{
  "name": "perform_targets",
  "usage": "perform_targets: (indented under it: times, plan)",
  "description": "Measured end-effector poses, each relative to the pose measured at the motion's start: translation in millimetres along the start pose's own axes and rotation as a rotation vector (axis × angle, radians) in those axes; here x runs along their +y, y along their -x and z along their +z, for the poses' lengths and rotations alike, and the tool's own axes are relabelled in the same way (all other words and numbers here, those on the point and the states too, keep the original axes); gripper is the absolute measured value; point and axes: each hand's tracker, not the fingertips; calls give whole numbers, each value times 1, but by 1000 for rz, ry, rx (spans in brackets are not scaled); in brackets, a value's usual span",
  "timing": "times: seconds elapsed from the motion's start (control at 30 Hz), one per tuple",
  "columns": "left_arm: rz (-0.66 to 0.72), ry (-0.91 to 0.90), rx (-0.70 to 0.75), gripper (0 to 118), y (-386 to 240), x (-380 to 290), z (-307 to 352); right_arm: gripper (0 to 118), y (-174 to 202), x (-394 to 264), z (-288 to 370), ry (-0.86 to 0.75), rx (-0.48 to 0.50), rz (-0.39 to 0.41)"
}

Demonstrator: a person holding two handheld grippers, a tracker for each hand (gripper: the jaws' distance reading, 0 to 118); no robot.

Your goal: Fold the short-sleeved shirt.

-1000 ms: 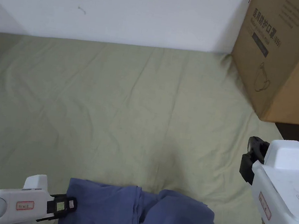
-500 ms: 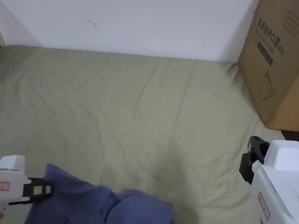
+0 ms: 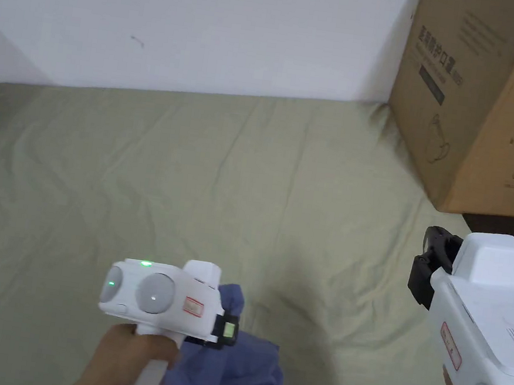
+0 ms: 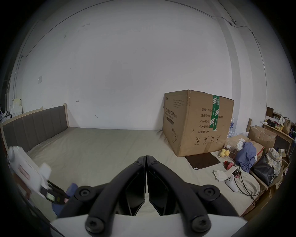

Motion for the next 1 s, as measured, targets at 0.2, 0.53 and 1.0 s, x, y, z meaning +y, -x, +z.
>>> perform_targets:
  times: [0.2,0.53,1.0]
  plan:
    - [-64,107,120,5,-35,-12,-75,0,-12,-4,2,13,-24,-1]
    - [-37,157,174,10,-41,-20,-109,0,-20,-5,6,23,-43,-3]
    - [-75,-450,141,100,-25,-21,41,0,-13,4,7,-2,-37,3]
